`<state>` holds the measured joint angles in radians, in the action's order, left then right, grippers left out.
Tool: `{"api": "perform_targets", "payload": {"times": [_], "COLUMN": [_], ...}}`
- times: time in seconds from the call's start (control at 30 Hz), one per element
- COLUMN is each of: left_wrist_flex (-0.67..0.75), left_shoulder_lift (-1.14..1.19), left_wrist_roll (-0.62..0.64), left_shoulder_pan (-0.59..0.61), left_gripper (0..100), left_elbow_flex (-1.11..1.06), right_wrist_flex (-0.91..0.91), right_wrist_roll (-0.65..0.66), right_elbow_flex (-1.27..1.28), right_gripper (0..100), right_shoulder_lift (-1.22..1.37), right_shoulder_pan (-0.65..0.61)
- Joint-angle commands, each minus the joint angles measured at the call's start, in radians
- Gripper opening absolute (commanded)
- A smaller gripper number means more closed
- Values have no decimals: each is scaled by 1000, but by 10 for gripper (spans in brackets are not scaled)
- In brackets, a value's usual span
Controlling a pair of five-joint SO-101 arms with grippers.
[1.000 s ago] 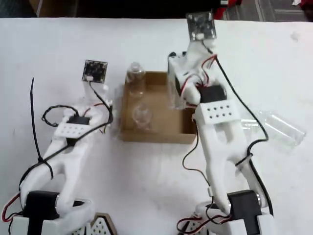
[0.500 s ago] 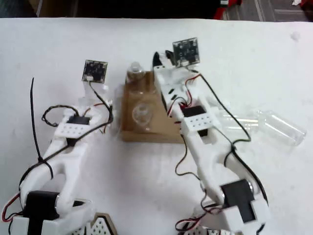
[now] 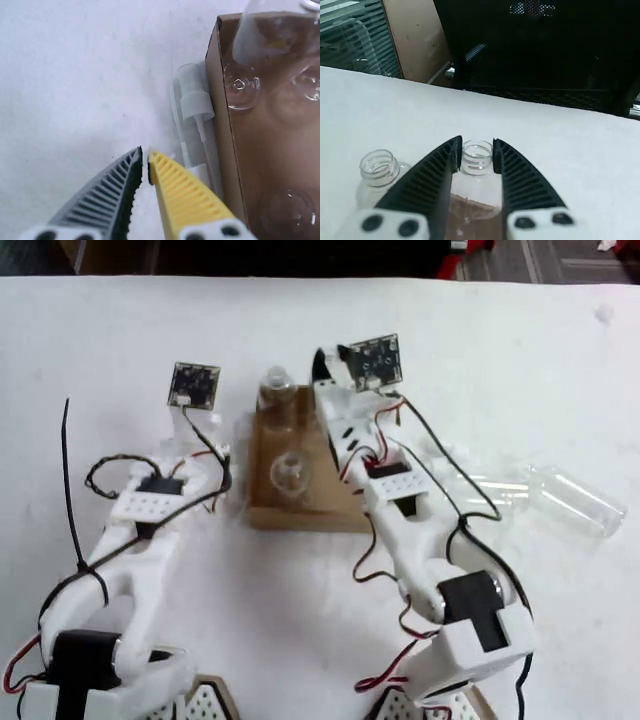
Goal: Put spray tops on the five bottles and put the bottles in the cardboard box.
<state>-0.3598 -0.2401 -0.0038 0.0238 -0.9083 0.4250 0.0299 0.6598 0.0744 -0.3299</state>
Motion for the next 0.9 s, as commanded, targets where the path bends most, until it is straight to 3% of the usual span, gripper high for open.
{"api": "perform_targets", "payload": {"times": [0.0, 0.23, 0.87], "left_wrist_flex": [25, 25, 25], "left_shoulder_lift": [-4, -4, -4], "left_wrist_roll": [-14, -14, -14], "left_shoulder_pan": [-12, -12, -12], "left_gripper": [24, 24, 24], "left_elbow_flex": [12, 12, 11], "right_wrist_flex": [62, 165, 168], "right_wrist_roll": [11, 12, 18], "right_elbow_flex": [11, 78, 75], "right_gripper": [15, 15, 17], "right_shoulder_lift": [-8, -8, 61], "right_shoulder_pan": [10, 10, 10]}}
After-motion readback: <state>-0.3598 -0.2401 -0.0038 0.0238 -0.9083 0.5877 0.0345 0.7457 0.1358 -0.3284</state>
